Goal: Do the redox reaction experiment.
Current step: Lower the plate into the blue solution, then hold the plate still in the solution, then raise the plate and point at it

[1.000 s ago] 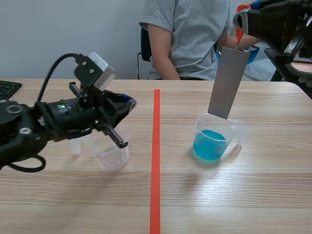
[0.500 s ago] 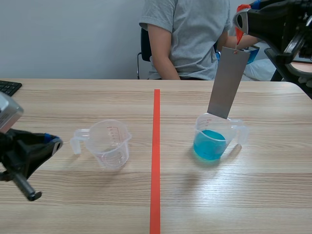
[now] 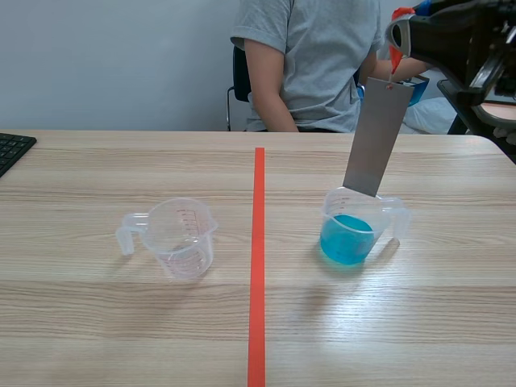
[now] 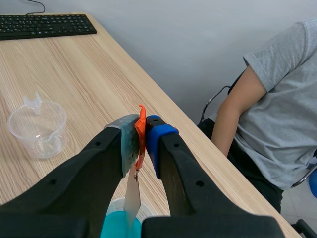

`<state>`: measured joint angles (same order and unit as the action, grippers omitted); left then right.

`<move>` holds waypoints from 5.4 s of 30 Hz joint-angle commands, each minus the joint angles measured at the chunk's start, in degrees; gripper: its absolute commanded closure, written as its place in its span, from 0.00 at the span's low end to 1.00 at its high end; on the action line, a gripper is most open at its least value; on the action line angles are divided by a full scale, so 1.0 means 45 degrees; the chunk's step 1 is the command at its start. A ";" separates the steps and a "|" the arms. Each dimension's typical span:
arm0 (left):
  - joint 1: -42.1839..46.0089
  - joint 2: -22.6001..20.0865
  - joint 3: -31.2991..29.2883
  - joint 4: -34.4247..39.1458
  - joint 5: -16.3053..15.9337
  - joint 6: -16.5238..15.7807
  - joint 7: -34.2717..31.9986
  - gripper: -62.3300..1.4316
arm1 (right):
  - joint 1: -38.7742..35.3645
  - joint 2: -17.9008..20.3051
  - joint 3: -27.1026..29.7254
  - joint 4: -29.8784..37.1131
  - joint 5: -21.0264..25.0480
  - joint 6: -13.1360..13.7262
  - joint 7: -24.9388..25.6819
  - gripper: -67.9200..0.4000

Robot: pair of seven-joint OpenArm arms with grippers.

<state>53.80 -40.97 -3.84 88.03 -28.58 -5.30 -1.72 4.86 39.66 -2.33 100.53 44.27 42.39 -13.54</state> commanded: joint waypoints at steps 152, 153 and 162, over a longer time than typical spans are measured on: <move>0.0690 -0.0714 0.0471 -0.0704 -0.0466 -0.0131 -0.0869 0.91 | 0.0121 0.0029 0.0986 0.0874 0.0884 0.0073 -0.0500 0.97; 0.0607 -0.0845 0.0369 -0.0364 -0.0466 -0.0180 -0.0874 0.91 | 0.0121 0.0029 0.0986 0.0874 0.0884 0.0073 -0.0500 0.97; -0.1598 -0.2171 0.0277 0.1622 -0.0418 -0.1117 -0.0311 0.91 | 0.0121 0.0029 0.0981 0.0874 0.0884 0.0073 -0.0500 0.97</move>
<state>47.59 -50.57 -2.35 94.59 -30.24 -9.56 -2.17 4.73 38.89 1.39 103.90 47.44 42.39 -16.84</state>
